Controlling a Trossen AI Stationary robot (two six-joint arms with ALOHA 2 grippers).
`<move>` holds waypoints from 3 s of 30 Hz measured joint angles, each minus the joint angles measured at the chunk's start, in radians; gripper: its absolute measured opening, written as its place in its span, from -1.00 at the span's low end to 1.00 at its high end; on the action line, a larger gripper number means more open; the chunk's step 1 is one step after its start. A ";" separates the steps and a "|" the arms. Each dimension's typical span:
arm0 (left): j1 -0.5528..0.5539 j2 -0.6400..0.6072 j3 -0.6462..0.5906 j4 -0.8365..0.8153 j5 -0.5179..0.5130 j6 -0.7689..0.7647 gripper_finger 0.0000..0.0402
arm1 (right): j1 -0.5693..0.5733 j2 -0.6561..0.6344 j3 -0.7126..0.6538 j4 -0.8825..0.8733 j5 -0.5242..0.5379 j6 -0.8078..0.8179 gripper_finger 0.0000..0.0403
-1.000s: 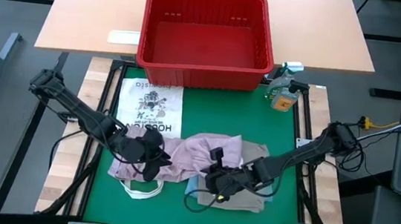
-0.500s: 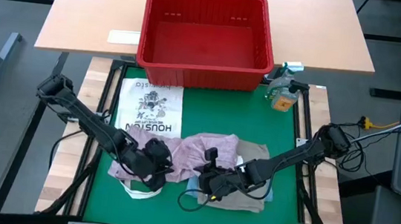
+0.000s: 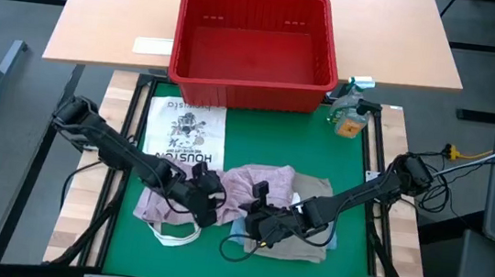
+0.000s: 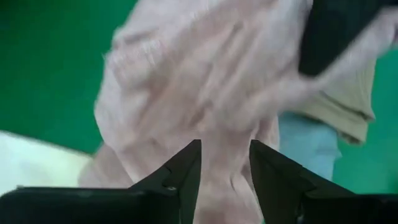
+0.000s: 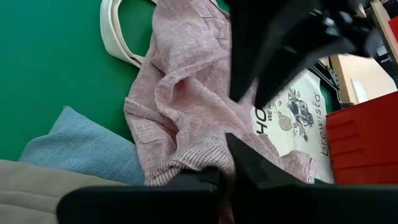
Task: Fold laundry
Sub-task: Fold the pink polo
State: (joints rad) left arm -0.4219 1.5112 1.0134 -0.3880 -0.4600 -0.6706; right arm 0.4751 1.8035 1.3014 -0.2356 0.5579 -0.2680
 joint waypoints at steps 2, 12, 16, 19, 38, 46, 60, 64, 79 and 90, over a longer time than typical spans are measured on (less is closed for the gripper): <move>0.023 0.000 0.000 0.028 -0.001 0.034 -0.31 | 0.000 0.000 0.000 0.000 0.000 0.000 -0.94; 0.082 0.000 0.000 0.121 0.040 0.179 -0.26 | 0.000 0.000 0.000 -0.002 0.000 0.000 -0.94; 0.083 0.000 0.000 0.135 0.054 0.187 -0.15 | 0.000 0.000 0.000 -0.012 0.008 0.000 -0.94; 0.081 0.000 0.000 0.145 0.077 0.187 -0.04 | 0.000 0.000 0.000 -0.017 0.046 0.001 -0.94; 0.069 -0.007 0.000 -0.126 0.354 0.117 0.03 | -0.132 0.021 0.002 0.179 -0.191 0.009 -0.94; 0.017 -0.007 0.000 -0.217 0.381 0.049 0.03 | -0.136 0.064 0.002 0.176 -0.212 0.009 -0.94; -0.024 -0.007 0.000 -0.133 0.312 0.043 0.03 | -0.136 0.075 0.002 0.183 -0.282 0.027 -0.57; -0.024 -0.007 0.000 -0.054 0.312 0.043 0.03 | -0.135 0.072 0.002 0.181 -0.191 0.028 -0.27; -0.024 -0.007 0.000 0.164 0.260 0.058 0.03 | -0.135 -0.012 0.189 -0.354 -0.211 0.054 -0.08; -0.023 0.008 0.000 0.248 0.016 0.107 0.03 | -0.135 -0.084 0.214 -0.752 -0.158 0.190 -0.08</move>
State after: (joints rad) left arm -0.4454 1.5188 1.0134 -0.1398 -0.4438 -0.5636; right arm 0.3398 1.7191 1.5152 -0.9876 0.3997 -0.0781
